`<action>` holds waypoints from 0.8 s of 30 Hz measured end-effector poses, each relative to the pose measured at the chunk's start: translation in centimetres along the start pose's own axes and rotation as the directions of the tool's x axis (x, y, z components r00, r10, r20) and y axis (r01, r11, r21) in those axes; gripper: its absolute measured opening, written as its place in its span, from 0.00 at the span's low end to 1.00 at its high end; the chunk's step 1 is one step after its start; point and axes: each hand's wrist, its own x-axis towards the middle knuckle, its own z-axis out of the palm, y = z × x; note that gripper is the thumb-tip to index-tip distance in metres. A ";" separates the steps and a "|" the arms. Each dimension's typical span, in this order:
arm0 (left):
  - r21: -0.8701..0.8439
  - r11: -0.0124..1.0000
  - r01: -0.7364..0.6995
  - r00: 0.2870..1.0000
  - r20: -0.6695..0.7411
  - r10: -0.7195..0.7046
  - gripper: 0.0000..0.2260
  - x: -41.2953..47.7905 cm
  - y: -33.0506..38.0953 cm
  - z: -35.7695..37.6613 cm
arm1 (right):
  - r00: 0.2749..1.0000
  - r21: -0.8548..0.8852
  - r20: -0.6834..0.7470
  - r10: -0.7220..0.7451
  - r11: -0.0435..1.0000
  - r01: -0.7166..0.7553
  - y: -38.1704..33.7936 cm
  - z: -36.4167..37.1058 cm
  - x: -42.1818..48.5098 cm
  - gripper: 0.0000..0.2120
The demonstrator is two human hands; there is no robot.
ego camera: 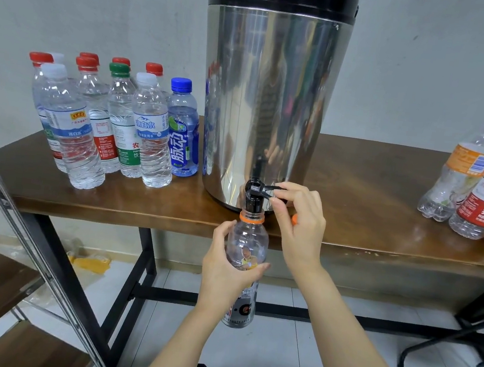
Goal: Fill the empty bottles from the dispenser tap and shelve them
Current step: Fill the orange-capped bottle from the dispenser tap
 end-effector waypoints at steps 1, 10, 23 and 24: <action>0.001 1.000 0.001 1.000 0.001 -0.001 0.40 0.0 0.0 0.0 | 1.000 0.003 0.000 0.002 1.000 -0.002 0.0 0.0 0.0 0.19; 0.016 1.000 0.000 1.000 -0.005 0.000 0.40 0.0 -0.2 0.1 | 1.000 0.005 -0.004 0.004 1.000 -0.004 0.1 0.1 -0.1 0.17; 0.011 1.000 -0.007 1.000 -0.006 0.007 0.40 0.1 -0.5 0.1 | 1.000 0.018 -0.014 0.017 1.000 -0.017 -0.1 0.1 -0.1 0.19; 0.012 1.000 -0.009 1.000 -0.007 0.009 0.40 0.2 -0.5 0.1 | 1.000 0.020 -0.015 0.016 1.000 -0.015 -0.1 0.1 -0.1 0.19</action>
